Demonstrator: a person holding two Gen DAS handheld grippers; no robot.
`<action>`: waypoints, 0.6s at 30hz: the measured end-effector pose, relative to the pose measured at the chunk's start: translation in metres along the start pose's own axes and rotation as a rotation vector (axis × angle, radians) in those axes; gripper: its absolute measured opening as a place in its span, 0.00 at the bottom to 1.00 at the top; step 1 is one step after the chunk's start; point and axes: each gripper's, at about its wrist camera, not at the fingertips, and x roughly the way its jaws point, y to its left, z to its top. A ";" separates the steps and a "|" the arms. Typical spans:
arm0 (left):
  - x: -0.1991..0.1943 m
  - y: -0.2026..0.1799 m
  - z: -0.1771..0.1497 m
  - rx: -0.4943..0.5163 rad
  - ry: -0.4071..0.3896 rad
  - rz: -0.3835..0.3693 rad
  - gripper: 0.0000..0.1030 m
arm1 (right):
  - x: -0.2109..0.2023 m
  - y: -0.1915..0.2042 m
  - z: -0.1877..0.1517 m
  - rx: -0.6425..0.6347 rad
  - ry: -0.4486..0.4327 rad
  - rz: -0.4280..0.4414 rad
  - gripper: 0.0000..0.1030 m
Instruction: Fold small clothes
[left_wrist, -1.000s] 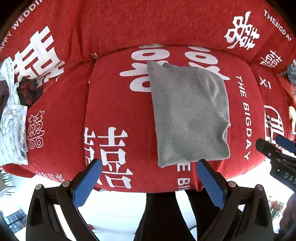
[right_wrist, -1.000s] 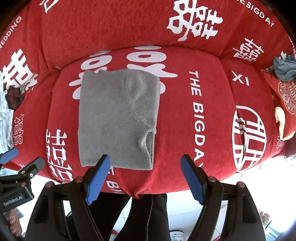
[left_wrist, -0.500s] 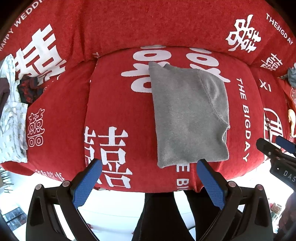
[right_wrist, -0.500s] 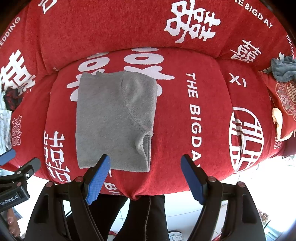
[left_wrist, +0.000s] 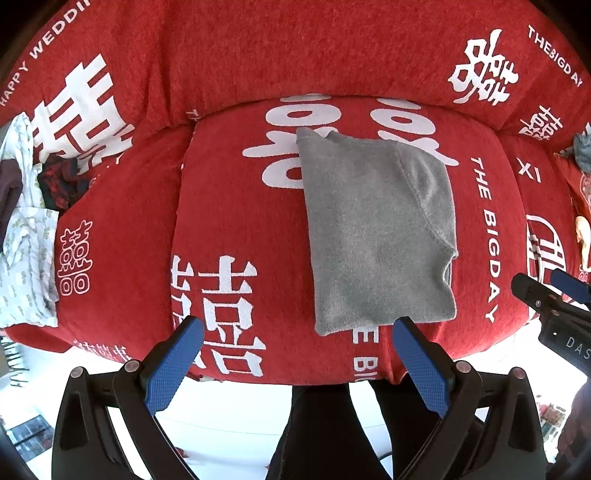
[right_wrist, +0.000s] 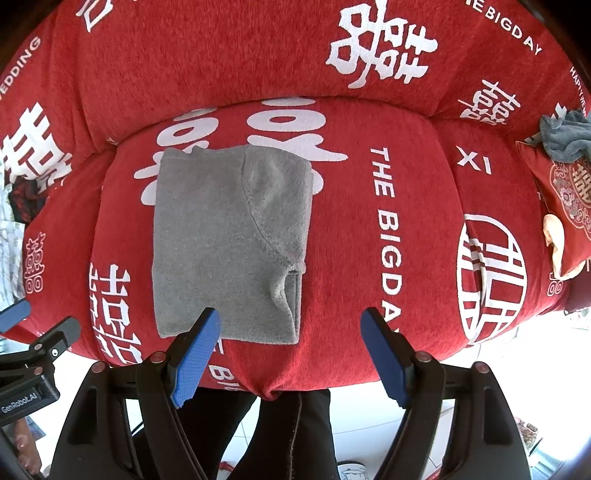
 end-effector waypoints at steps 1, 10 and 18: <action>0.000 0.000 0.000 0.004 -0.003 0.008 0.99 | 0.000 0.000 0.000 0.000 -0.001 0.000 0.79; -0.002 0.001 0.000 -0.001 -0.012 0.023 0.99 | -0.003 0.001 -0.001 0.007 -0.004 0.000 0.79; -0.003 0.002 0.000 -0.017 -0.016 0.016 0.99 | -0.004 0.008 -0.004 0.010 -0.004 -0.001 0.79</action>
